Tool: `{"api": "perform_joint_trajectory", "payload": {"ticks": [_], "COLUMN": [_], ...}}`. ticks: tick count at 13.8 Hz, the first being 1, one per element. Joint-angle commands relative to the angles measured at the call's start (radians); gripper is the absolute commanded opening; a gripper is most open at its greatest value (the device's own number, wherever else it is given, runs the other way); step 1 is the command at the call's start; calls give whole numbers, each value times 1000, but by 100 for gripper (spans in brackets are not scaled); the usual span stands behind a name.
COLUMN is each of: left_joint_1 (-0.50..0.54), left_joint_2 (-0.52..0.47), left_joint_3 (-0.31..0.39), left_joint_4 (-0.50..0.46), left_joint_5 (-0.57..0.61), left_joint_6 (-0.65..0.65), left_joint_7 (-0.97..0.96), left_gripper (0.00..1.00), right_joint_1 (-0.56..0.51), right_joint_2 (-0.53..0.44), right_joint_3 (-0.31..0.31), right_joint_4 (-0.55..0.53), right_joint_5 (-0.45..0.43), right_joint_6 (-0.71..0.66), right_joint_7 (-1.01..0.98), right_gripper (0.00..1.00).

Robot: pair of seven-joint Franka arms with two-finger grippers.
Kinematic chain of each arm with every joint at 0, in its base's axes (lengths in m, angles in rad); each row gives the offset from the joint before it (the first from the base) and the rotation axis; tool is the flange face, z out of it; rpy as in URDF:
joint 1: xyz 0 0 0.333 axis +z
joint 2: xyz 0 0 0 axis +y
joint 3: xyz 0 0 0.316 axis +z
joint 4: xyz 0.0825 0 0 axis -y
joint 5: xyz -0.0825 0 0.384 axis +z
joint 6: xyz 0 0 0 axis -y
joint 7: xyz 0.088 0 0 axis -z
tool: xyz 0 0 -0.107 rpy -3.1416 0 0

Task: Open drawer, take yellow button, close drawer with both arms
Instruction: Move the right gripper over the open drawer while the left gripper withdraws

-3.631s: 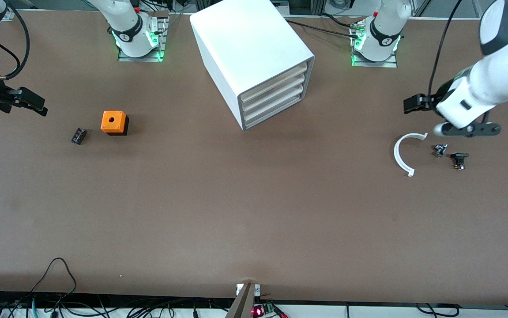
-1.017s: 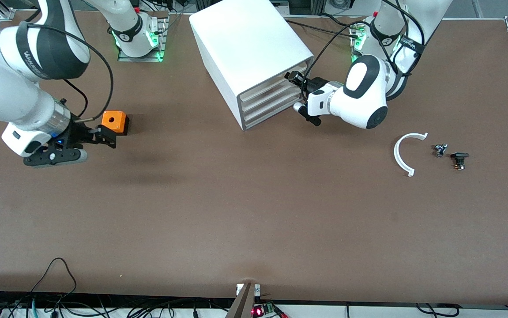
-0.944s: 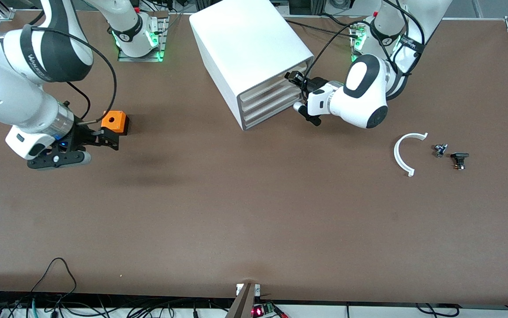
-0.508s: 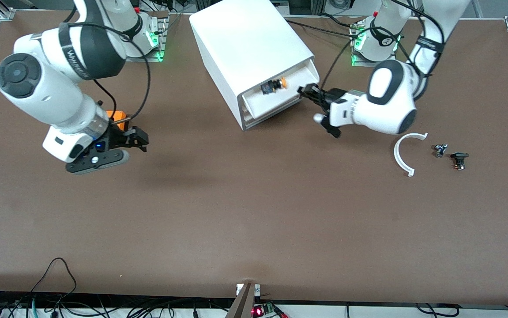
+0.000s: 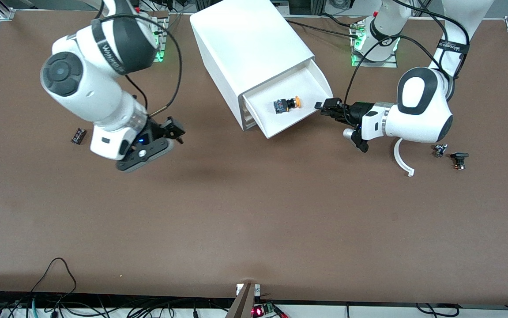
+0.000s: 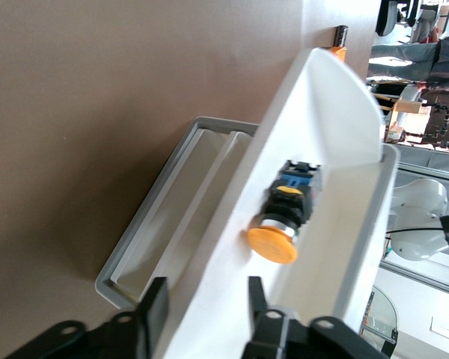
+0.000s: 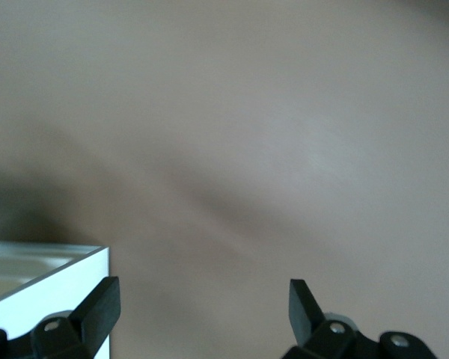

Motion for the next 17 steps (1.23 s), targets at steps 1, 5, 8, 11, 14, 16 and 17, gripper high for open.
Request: {"api": "perform_joint_trajectory", "payload": {"ticks": [1, 5, 8, 11, 14, 16, 17], "left_joint_1": [22, 34, 33, 13, -44, -78, -97], "left_joint_2": [-48, -83, -132, -201, -259, -282, -289], "left_joint_3": [12, 145, 235, 309, 315, 315, 314], "left_joint_4": [67, 256, 294, 314, 351, 351, 351], "left_joint_5": [-5, 135, 263, 442, 716, 832, 872], "left_joint_6": [-32, -32, -56, -96, -153, -170, -179], "left_joint_7": [-16, -22, -21, -29, -166, -353, -424], "left_gripper": [100, 100, 100, 100, 100, 100, 100], "right_joint_1": [82, 240, 306, 372, 418, 422, 422], "right_joint_2": [109, 199, 264, 266, 284, 295, 298], "right_joint_3": [22, 22, 25, 25, 20, 20, 19], "right_joint_4": [183, 300, 360, 360, 360, 357, 355], "right_joint_5": [9, -47, -50, -80, -80, -80, -81], "right_joint_6": [-31, -27, -22, -19, -20, -34, -39], "right_joint_7": [-131, -134, -139, -145, -278, -364, -430], "right_gripper": [100, 100, 100, 100, 100, 100, 100]}}
